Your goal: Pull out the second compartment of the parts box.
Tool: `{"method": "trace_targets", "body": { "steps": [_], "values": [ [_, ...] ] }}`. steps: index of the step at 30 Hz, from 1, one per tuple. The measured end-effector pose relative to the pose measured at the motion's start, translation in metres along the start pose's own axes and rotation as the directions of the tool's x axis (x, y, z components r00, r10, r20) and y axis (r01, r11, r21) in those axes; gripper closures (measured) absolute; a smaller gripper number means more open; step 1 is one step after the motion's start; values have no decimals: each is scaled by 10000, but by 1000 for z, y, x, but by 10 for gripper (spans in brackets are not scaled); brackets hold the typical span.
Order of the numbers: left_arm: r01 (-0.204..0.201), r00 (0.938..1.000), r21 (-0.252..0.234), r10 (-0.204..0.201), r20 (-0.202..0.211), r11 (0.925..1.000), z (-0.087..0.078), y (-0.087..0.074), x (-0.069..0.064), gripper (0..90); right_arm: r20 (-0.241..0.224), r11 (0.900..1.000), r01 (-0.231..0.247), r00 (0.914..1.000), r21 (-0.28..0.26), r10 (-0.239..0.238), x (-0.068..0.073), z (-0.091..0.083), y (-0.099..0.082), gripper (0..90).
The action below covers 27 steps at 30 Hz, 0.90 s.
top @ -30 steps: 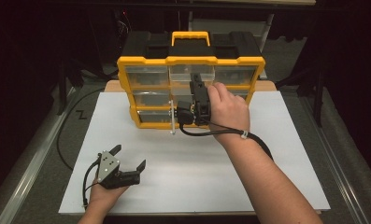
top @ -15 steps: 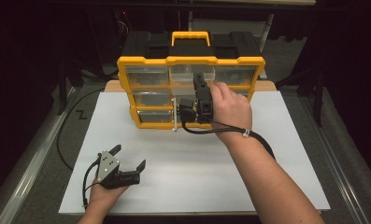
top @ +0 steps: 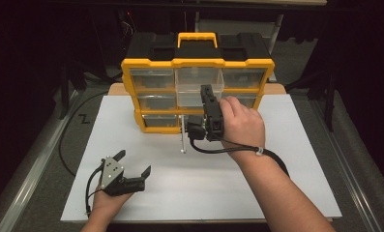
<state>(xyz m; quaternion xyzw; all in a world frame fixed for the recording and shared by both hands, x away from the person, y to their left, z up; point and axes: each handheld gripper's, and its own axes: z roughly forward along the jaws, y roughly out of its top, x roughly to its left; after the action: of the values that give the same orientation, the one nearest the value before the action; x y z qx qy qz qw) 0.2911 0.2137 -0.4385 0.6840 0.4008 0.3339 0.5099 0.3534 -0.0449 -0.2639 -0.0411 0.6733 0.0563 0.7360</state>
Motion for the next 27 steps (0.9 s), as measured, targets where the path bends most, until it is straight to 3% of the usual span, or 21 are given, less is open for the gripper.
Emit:
{"method": "trace_targets", "body": {
  "steps": [16,27],
  "values": [
    [3,10000,24,-3,4,10000,0,0,0,3,114,9996,36,9999,-288,-33,0,-20,4,805],
    [-22,10000,19,22,4,10000,0,0,0,3,302,9995,-39,9995,-325,49,7,-23,5,802]
  ]
}}
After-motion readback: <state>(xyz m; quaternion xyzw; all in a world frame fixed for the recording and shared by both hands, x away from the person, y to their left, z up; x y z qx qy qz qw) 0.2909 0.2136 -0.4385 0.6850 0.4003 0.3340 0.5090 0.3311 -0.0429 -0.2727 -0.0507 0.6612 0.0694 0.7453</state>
